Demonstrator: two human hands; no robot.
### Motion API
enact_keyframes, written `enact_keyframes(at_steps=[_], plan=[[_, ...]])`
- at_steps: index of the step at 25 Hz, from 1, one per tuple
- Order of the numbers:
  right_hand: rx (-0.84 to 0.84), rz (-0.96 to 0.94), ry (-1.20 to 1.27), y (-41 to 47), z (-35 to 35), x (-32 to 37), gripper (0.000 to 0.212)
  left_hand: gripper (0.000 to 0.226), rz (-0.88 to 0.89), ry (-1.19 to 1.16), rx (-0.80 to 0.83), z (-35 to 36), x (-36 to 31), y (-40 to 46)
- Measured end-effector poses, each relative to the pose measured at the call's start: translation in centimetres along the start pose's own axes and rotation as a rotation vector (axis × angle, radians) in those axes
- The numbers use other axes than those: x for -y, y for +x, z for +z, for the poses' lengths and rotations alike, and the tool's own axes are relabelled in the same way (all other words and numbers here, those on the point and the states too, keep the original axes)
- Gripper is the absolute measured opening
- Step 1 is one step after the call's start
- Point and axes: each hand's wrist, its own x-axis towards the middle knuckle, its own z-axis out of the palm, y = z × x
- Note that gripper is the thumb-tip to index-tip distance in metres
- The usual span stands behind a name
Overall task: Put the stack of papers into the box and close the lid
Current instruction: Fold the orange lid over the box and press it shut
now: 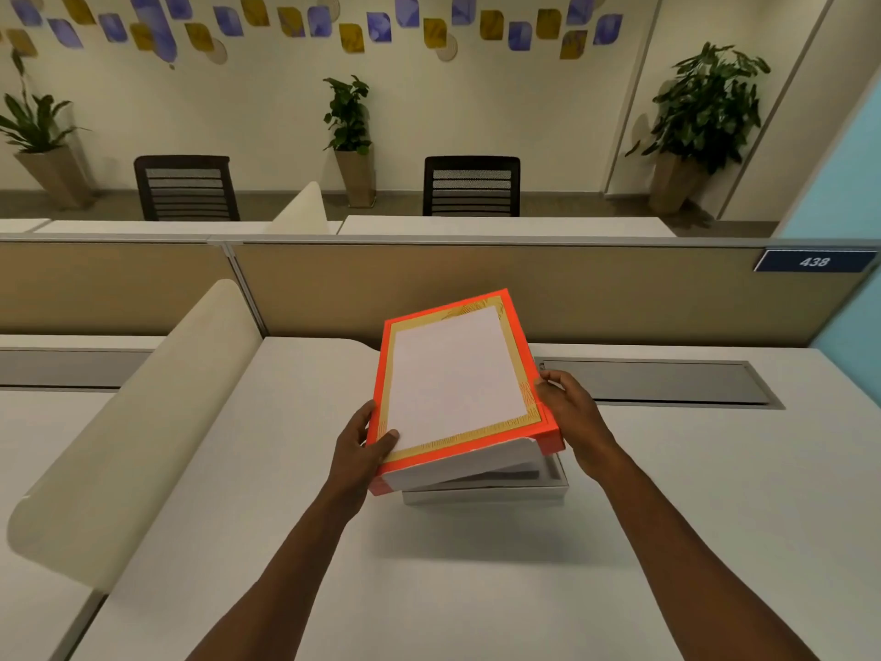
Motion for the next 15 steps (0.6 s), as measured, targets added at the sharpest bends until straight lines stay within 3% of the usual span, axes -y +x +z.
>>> enact_keyframes(at_steps=[7,15], plan=[[-0.031,0.044,-0.011,0.7,-1.5,-7.6,0.029,0.069,0.017,0.157,0.016,1.9,0.5,1.2],[-0.038,0.098,-0.033,1.5,-1.9,-10.9,0.039,0.071,-0.016,0.247,0.033,3.8,2.2,1.6]])
